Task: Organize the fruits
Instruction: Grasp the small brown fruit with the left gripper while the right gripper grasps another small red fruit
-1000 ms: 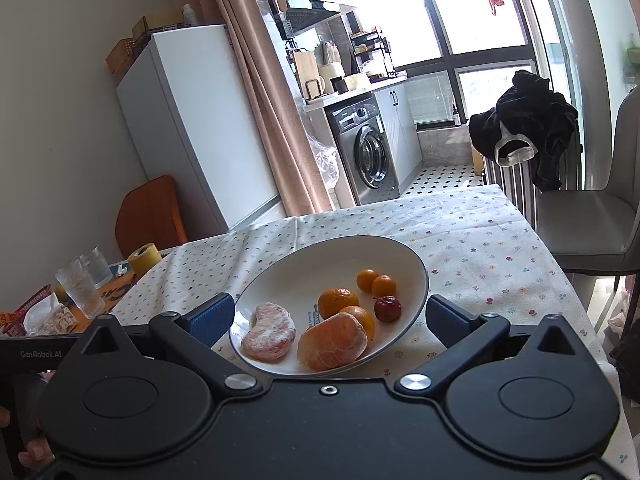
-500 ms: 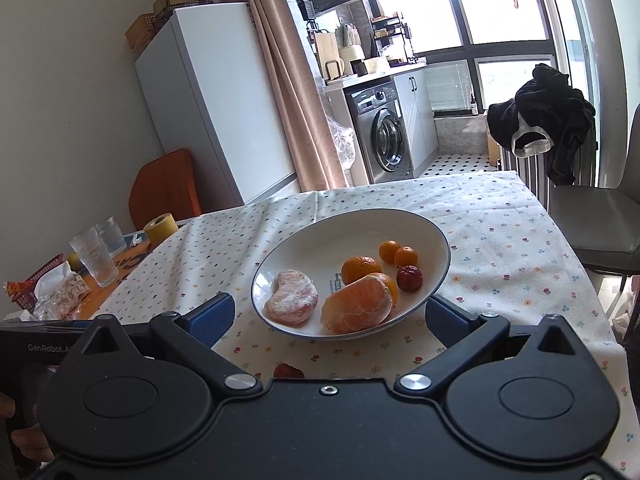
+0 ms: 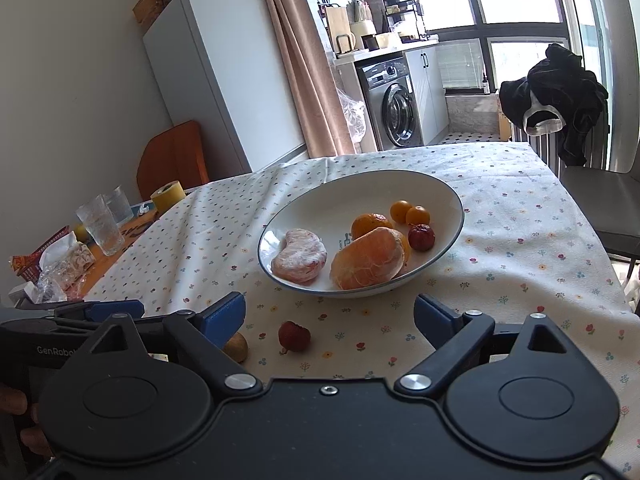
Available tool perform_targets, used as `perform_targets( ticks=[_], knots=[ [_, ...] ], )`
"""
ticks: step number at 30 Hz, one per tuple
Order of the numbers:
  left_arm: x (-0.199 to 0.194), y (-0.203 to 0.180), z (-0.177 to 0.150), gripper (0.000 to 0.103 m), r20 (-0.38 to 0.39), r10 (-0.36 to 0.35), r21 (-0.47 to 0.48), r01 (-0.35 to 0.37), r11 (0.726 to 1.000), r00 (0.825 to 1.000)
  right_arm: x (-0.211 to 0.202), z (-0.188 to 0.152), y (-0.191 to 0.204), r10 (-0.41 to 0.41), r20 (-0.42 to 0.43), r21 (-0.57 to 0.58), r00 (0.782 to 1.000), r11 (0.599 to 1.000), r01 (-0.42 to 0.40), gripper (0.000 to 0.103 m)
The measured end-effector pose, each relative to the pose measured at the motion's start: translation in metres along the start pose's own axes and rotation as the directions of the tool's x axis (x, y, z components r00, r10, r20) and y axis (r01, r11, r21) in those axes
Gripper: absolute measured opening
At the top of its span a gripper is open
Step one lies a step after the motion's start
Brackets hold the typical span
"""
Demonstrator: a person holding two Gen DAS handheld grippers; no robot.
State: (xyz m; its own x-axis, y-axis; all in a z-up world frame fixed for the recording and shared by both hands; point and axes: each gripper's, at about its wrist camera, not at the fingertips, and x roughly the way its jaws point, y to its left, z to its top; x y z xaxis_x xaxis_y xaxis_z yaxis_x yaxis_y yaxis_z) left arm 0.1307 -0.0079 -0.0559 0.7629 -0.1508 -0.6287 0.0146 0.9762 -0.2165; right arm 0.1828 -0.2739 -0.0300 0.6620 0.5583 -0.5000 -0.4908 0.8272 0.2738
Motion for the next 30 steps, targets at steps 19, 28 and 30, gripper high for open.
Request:
perform_targets(
  ticks=[19,28,30],
  knots=[
    [0.028,-0.005,-0.002,0.025,-0.054,-0.037,-0.017,0.037,0.999,0.998,0.022,-0.012,-0.003,0.096,-0.094,0.032,0.991,0.995,-0.093,0.051],
    [0.017,0.001,0.002,0.025,-0.017,-0.005,-0.008,0.005,1.0,1.0,0.036,-0.011,0.003,0.121,-0.117,0.025,0.986,0.993,-0.119,0.049],
    [0.013,0.004,0.002,0.025,-0.006,0.011,-0.013,-0.011,1.0,1.0,0.039,-0.01,0.005,0.127,-0.121,0.023,0.984,0.992,-0.125,0.049]
  ],
)
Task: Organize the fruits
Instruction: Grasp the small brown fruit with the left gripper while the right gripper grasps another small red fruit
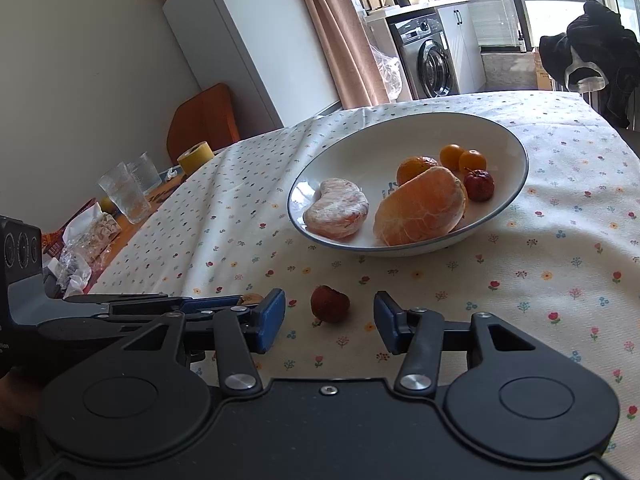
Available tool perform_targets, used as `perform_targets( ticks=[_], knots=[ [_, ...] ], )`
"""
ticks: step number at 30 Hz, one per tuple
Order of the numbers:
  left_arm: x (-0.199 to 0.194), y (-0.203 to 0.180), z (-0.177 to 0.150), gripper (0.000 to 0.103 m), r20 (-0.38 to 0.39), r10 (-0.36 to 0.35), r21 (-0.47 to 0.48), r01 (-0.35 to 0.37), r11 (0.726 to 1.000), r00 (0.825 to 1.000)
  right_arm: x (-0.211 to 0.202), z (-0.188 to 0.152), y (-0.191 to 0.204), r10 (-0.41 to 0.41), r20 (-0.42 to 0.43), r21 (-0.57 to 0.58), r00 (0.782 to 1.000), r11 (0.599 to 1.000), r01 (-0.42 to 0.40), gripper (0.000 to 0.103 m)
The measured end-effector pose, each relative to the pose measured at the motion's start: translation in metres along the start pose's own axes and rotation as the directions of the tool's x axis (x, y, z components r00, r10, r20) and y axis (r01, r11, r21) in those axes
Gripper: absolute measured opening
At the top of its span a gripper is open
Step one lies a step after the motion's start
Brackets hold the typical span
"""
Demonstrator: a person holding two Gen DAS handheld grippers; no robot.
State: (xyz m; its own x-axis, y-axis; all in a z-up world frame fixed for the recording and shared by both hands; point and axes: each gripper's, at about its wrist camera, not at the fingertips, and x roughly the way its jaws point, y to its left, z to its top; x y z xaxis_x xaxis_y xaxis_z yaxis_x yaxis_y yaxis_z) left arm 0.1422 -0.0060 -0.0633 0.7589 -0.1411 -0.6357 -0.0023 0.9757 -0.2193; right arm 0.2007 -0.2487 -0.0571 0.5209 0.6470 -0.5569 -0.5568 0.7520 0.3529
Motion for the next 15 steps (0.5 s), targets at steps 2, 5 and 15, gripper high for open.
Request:
perform_targets(
  ticks=[2,5,15],
  knots=[
    [-0.003,0.003,0.001,0.025,0.009,0.009,-0.004,-0.009,1.0,1.0,0.003,0.001,0.001,0.002,-0.004,-0.006,1.0,1.0,-0.002,0.048],
    [-0.007,0.009,0.002,0.025,0.02,0.022,-0.015,-0.022,1.0,1.0,0.01,0.002,0.004,0.005,-0.017,-0.012,1.0,1.0,-0.005,0.047],
    [-0.017,0.017,0.003,0.025,0.043,0.031,-0.031,-0.03,0.999,0.999,0.024,0.003,0.015,-0.012,-0.057,-0.048,0.998,0.999,0.009,0.029]
  ],
)
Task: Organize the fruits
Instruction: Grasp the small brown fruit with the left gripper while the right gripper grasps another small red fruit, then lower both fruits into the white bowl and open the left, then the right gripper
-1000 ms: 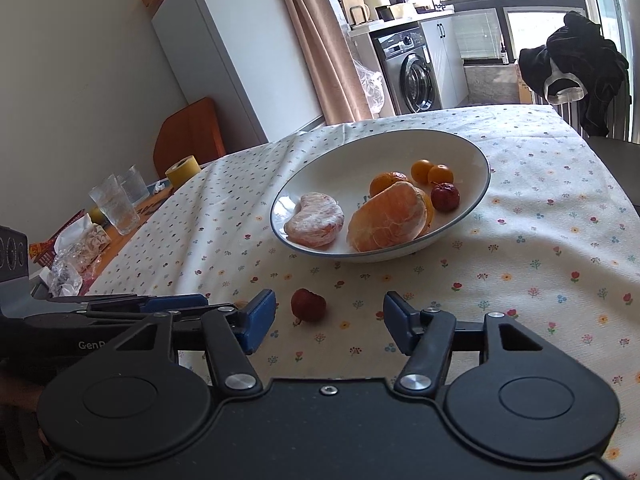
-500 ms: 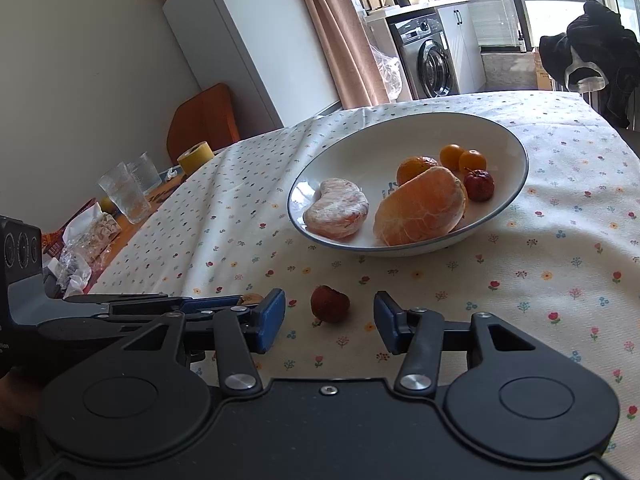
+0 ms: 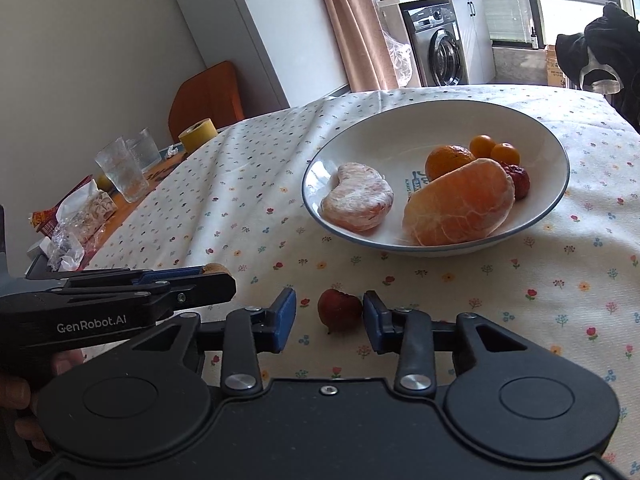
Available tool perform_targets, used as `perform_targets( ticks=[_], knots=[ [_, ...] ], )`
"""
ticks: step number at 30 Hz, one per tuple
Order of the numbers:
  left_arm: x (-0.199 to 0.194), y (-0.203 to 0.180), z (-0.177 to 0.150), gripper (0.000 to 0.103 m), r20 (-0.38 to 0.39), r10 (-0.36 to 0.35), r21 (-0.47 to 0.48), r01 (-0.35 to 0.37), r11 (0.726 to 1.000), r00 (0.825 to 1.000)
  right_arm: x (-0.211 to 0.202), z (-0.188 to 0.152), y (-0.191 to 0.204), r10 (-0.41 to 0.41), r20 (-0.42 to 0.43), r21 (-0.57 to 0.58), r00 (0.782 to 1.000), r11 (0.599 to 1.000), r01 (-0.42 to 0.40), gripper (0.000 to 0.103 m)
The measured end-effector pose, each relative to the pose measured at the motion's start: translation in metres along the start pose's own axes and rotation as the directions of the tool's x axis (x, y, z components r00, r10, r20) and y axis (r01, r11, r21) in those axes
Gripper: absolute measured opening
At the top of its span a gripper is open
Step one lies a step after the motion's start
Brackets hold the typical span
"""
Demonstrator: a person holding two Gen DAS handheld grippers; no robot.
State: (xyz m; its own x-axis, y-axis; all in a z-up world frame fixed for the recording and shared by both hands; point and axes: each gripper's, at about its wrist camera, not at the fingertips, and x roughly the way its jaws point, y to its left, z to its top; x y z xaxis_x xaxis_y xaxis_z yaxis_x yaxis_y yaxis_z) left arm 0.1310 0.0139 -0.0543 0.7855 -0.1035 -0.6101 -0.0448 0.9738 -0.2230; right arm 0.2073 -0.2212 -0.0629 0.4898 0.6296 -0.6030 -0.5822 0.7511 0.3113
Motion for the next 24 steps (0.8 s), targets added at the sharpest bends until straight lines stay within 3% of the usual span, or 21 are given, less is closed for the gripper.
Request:
perform_targets(
  ticks=[4,24],
  knots=[
    [-0.003,-0.001,0.001,0.025,0.009,0.003,0.002,-0.004,1.0,1.0,0.003,-0.001,0.006,-0.013,-0.013,-0.027,1.0,1.0,0.013,0.023],
    [-0.009,-0.02,0.022,0.025,0.061,-0.026,0.057,0.023,0.998,0.998,-0.029,0.021,0.016,-0.004,0.08,-0.071,0.997,0.997,0.009,0.023]
  ],
)
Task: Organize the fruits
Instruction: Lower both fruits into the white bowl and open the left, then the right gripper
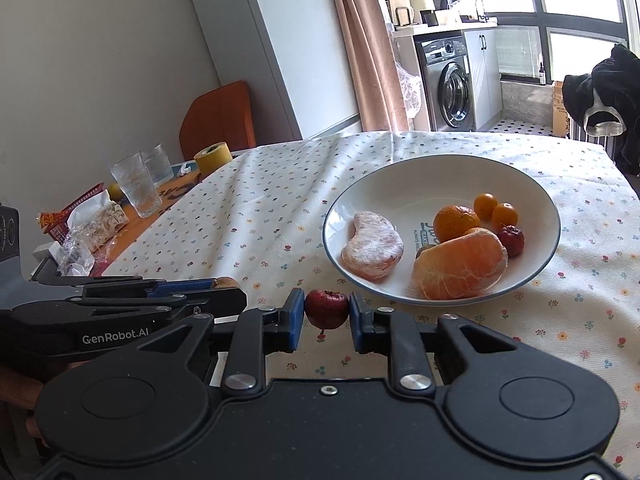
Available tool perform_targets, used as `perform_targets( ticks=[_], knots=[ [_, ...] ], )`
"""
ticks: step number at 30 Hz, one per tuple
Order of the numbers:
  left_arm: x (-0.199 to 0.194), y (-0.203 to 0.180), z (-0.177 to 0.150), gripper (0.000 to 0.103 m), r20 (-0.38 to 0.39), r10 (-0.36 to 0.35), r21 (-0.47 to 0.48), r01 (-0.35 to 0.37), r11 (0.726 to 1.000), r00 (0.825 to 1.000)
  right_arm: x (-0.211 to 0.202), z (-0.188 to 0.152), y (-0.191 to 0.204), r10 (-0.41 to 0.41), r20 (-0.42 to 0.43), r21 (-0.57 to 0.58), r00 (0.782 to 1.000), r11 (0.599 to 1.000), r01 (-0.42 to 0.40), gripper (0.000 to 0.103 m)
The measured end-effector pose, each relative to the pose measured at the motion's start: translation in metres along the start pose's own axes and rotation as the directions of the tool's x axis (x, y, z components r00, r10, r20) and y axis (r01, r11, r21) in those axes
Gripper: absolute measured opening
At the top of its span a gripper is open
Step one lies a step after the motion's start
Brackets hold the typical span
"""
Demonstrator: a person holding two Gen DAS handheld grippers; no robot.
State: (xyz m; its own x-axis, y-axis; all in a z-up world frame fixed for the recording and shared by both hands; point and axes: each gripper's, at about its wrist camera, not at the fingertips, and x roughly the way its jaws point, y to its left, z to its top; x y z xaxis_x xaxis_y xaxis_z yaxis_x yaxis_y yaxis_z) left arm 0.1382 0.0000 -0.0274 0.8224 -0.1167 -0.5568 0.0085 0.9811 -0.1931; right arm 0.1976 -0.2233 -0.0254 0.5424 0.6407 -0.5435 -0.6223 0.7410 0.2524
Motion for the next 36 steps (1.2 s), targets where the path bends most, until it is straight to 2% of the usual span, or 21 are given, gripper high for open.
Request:
perform_targets(
  ticks=[15,33,35,36],
  knots=[
    [0.018,-0.016,0.024,0.025,0.015,-0.005,0.037,0.004,0.999,1.0,-0.022,0.023,-0.014,-0.038,0.093,-0.011,0.995,0.999,0.04,0.022],
    [0.057,-0.044,0.039,0.025,-0.024,-0.042,0.08,0.044,0.996,0.999,-0.026,0.033,-0.052,-0.081,0.148,0.044,0.986,0.996,0.075,0.022],
    [0.061,-0.044,0.04,0.025,-0.024,-0.052,0.068,0.053,0.996,0.998,-0.025,0.034,-0.055,-0.083,0.15,0.05,0.985,0.996,0.077,0.022],
    [0.062,-0.044,0.041,0.029,-0.021,-0.055,0.064,0.056,0.996,0.998,-0.024,0.035,-0.057,-0.084,0.151,0.054,0.985,0.996,0.077,0.022]
  ],
)
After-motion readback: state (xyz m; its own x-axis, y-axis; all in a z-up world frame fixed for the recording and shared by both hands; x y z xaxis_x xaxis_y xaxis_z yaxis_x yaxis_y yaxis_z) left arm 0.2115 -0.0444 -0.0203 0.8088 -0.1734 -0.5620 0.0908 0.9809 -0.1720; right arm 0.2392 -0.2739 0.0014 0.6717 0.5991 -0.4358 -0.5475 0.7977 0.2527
